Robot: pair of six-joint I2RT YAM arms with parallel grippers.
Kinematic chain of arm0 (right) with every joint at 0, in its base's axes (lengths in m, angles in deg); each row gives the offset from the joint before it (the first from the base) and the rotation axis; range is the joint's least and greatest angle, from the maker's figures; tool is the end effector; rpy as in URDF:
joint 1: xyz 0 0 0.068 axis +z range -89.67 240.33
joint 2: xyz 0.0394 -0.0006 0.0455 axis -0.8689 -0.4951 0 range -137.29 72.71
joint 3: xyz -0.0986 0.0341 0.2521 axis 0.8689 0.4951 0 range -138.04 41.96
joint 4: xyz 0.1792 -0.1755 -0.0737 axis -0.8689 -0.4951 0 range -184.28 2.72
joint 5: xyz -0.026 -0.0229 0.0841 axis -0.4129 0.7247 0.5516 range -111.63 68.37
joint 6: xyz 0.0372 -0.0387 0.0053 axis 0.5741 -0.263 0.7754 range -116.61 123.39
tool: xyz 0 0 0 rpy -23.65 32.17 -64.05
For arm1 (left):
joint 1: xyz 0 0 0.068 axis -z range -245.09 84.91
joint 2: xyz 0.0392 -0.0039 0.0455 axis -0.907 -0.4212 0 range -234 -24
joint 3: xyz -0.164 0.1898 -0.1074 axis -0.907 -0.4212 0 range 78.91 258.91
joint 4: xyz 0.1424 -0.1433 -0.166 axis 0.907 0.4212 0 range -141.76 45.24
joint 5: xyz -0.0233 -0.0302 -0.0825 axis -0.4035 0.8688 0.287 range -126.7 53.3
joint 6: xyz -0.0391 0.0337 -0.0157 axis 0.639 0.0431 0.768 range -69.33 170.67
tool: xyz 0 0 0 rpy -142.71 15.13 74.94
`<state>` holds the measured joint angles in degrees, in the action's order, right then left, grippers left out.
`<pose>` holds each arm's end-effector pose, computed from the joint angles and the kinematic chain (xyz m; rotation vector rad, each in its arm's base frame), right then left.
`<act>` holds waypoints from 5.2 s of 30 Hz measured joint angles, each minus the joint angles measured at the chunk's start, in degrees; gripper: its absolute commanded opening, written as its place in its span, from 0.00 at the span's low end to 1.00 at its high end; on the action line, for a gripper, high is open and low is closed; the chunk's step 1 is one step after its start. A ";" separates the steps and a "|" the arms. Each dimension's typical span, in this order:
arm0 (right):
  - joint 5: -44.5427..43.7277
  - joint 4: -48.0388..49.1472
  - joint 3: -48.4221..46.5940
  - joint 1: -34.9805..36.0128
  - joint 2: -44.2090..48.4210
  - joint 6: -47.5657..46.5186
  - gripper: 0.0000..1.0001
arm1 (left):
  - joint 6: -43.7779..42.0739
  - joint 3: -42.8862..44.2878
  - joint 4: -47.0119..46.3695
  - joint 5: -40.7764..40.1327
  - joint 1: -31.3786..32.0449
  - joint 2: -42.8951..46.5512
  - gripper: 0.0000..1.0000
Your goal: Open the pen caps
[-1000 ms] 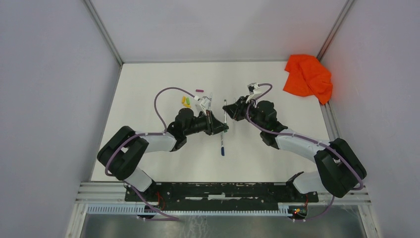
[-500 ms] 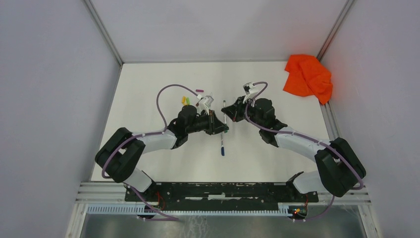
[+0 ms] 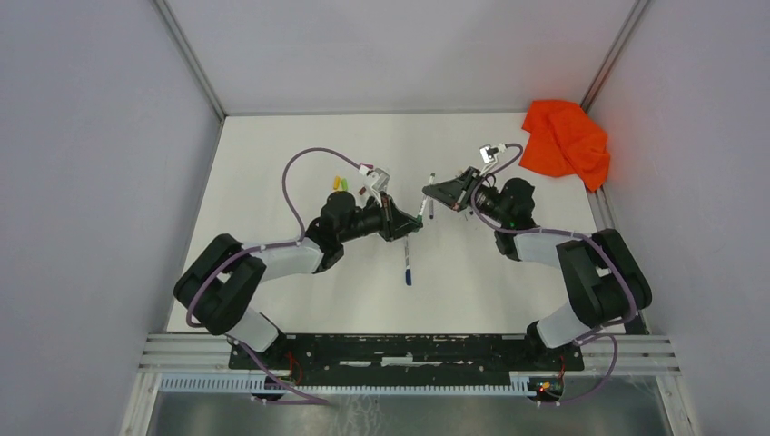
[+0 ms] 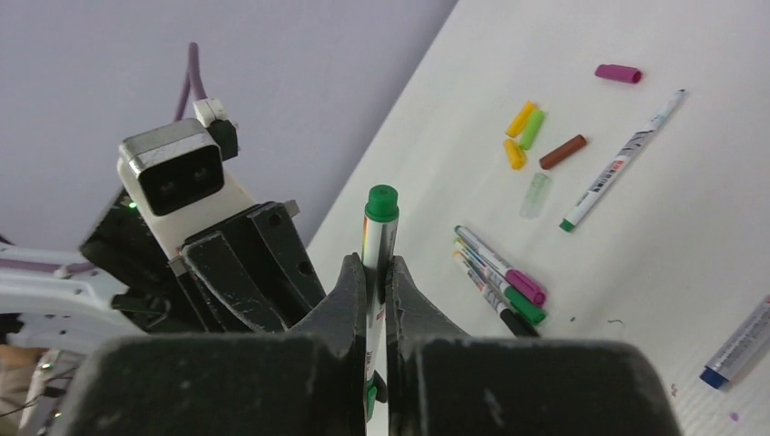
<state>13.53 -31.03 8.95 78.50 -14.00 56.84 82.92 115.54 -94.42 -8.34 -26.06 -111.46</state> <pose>0.2799 0.1135 0.2198 -0.0208 1.7267 1.4240 0.2332 -0.2107 0.2102 0.5129 1.8194 -1.3117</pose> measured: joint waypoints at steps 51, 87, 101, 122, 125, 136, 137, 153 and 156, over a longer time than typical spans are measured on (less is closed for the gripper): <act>-36.17 -34.86 -21.46 -0.55 4.17 -28.39 0.00 | -8.22 8.94 28.81 -52.22 17.59 -1.99 0.49; -17.14 -25.20 -5.42 9.03 8.39 -19.50 0.00 | -8.68 9.62 21.27 -28.06 10.86 0.22 0.57; -17.29 -22.53 -4.00 9.14 9.79 -17.03 0.00 | -8.09 9.16 20.39 -26.10 9.46 -0.09 0.02; 2.29 -1.29 -6.21 -7.61 7.30 -2.36 0.00 | -7.67 5.64 10.75 -1.40 7.69 2.47 0.02; 0.57 5.84 -7.63 -12.55 5.55 1.95 0.00 | -7.67 4.57 10.75 4.00 9.05 2.45 0.02; -4.57 -15.72 -19.45 -11.17 4.20 -12.15 0.00 | -7.63 9.44 24.37 -19.43 8.26 2.36 0.02; -5.81 -19.17 -20.90 -10.58 3.80 -14.73 0.00 | -7.61 11.19 26.60 -23.54 8.17 2.05 0.02; -25.53 -58.16 -36.85 0.33 -16.15 -39.50 0.00 | -3.32 36.15 52.85 -47.32 -7.45 -20.15 0.12; -27.78 -61.20 -38.75 0.92 -18.45 -41.20 0.00 | -3.32 37.94 54.29 -46.49 -8.11 -23.63 0.13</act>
<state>-14.25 -92.23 -29.81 79.42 -32.45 15.64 79.60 153.48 -40.12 -54.83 -34.17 -135.09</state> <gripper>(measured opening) 0.037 0.123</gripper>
